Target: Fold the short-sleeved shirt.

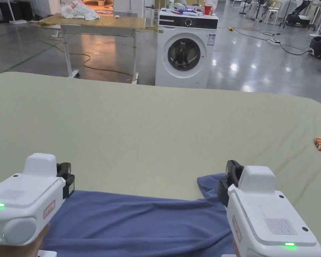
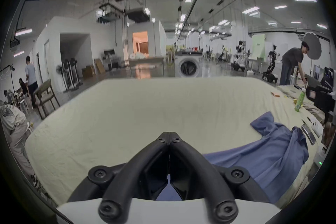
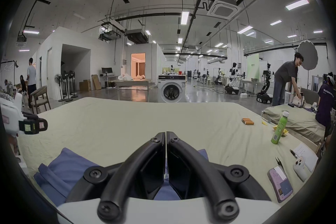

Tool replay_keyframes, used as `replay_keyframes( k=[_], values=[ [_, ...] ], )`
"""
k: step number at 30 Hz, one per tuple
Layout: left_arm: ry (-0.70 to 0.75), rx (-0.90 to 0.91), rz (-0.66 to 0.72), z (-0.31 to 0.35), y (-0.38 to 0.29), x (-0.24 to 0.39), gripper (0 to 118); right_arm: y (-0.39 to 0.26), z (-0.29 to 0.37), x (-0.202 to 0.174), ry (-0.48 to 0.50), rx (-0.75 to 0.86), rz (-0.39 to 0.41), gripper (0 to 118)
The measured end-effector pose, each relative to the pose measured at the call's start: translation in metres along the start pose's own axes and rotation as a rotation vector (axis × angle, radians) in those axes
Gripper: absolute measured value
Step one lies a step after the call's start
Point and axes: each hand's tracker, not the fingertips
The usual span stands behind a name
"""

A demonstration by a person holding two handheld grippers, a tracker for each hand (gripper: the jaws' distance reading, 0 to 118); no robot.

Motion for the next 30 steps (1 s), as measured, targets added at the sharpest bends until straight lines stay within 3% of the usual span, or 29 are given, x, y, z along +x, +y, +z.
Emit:
replay_keyframes(
  k=[7,9,10,11,12,14,19,23,24,26,27,30],
  values=[
    [-0.042,-0.320,0.073,-0.079,-0.006,-0.052,2,-0.012,-0.006,0.012,-0.007,-0.068,0.014,1],
    [-0.055,-0.376,0.091,-0.099,-0.008,-0.061,19,-0.018,-0.007,0.016,-0.010,-0.083,0.012,1],
    [-0.053,-0.393,0.103,-0.107,-0.008,-0.063,39,-0.020,-0.008,0.018,-0.016,-0.095,0.014,1],
    [-0.060,-0.419,0.112,-0.114,-0.008,-0.064,52,-0.023,-0.009,0.020,-0.022,-0.108,0.016,1],
    [-0.058,-0.454,0.118,-0.123,-0.009,-0.066,57,-0.025,-0.010,0.023,-0.024,-0.117,0.013,1],
    [-0.071,-0.506,0.138,-0.139,-0.013,-0.069,58,-0.029,-0.010,0.028,-0.031,-0.136,0.006,1],
    [-0.076,-0.624,0.096,-0.160,-0.030,-0.059,56,-0.040,-0.010,0.042,-0.061,-0.182,0.004,1],
    [-0.021,-0.579,0.025,-0.154,-0.034,-0.041,48,-0.044,-0.011,0.055,-0.084,-0.217,0.002,1],
    [-0.018,-0.570,0.025,-0.153,-0.033,-0.038,41,-0.045,-0.012,0.060,-0.090,-0.228,-0.003,0],
    [-0.035,-0.552,0.010,-0.154,-0.031,-0.035,10,-0.045,-0.018,0.070,-0.095,-0.245,-0.018,1],
    [-0.055,-0.549,0.000,-0.154,-0.031,-0.037,2,-0.044,-0.023,0.076,-0.102,-0.259,-0.026,1],
    [-0.060,-0.538,0.005,-0.148,-0.030,-0.037,0,-0.040,-0.046,0.098,-0.090,-0.355,-0.073,1]
  ],
)
